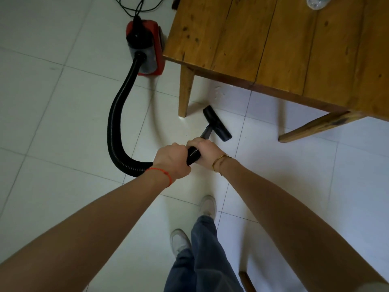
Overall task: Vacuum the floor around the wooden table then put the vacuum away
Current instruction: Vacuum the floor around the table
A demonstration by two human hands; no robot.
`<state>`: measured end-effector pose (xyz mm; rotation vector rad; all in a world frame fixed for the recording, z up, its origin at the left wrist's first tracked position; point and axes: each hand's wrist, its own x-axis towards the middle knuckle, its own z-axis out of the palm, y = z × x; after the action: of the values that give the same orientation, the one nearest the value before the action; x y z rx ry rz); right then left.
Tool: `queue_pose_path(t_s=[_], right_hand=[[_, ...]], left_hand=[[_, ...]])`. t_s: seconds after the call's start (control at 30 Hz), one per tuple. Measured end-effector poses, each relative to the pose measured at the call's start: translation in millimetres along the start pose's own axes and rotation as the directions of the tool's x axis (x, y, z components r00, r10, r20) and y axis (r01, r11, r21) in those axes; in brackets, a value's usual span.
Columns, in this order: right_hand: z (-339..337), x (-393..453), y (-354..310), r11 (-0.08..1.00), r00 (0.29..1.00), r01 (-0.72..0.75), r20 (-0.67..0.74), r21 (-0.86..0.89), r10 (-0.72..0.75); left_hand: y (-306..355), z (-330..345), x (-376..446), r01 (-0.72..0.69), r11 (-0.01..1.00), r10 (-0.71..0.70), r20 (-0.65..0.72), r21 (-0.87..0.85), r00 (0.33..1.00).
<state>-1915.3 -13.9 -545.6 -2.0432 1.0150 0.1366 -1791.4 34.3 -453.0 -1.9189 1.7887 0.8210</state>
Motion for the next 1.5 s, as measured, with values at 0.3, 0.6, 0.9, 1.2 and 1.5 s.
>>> queue_pose_path(t_s=[0.3, 0.6, 0.9, 1.2, 1.5], right_hand=[[33, -2, -11, 0.997, 0.997, 0.069, 0.024, -0.036, -0.069], [-18, 23, 47, 0.989, 0.997, 0.072, 0.016, -0.126, -0.071], [-91, 59, 103, 0.996, 1.0, -0.005, -0.018, -0.09, 0.004], [-87, 61, 115, 0.994, 1.0, -0.012, -0.003, -0.111, 0.012], [-19, 24, 51, 0.978, 0.987, 0.051, -0.138, -0.202, -0.08]], left_hand=[[-19, 30, -27, 0.018, 0.999, -0.02, -0.051, -0.037, 0.998], [20, 18, 37, 0.009, 0.993, -0.024, -0.121, -0.121, 0.992], [64, -26, 117, 0.005, 0.989, -0.026, -0.146, -0.146, 0.989], [69, -22, 129, -0.003, 0.991, -0.014, -0.125, -0.132, 0.992], [12, 20, 66, -0.015, 1.0, 0.015, -0.126, 0.004, 0.992]])
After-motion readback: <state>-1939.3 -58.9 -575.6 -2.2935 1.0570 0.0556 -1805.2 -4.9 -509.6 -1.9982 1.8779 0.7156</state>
